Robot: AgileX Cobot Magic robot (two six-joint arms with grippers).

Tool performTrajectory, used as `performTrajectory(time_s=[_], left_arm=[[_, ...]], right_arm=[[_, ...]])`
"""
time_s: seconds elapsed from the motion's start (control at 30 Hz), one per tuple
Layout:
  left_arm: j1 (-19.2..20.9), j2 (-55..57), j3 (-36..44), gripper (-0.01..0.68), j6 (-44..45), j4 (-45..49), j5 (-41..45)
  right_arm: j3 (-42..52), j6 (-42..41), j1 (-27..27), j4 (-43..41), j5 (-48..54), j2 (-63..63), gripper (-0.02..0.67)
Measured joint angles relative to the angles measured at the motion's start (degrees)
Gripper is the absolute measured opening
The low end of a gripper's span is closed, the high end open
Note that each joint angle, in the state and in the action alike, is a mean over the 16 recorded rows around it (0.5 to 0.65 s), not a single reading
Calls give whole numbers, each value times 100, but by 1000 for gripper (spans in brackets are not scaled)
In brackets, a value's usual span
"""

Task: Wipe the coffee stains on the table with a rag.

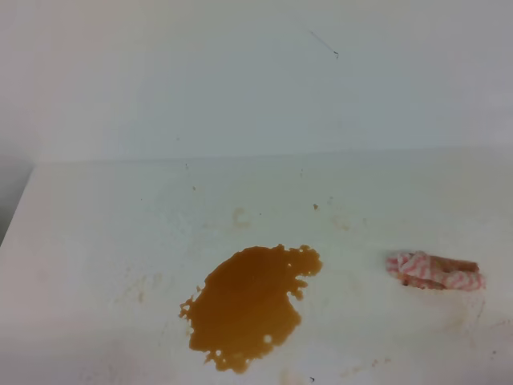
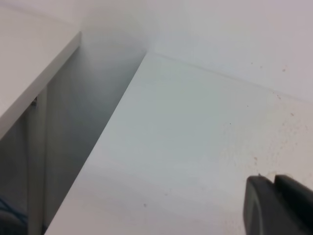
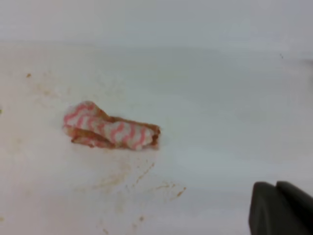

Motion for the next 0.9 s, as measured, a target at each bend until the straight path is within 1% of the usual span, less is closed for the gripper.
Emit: performTrajectory(time_s=[0.13,0.4,0.53,0.73,0.9], left_arm=[[0,0,0,0,0,0,0],[0,0,0,0,0,0,-6],[0,-9,11,0,0,0,-12],[0,-9,11,0,0,0,-19],[0,0,0,0,0,0,-12]], right_arm=[[8,3,0,380,-406,0,-2],[6,21,0,1439,-1507,0,-2],[-152,-35,0,1872,-1792,0,-2],[-858,-432,0,2211,-1657,157,-2],[-1805,-931,0,2257,-999,675,-2]])
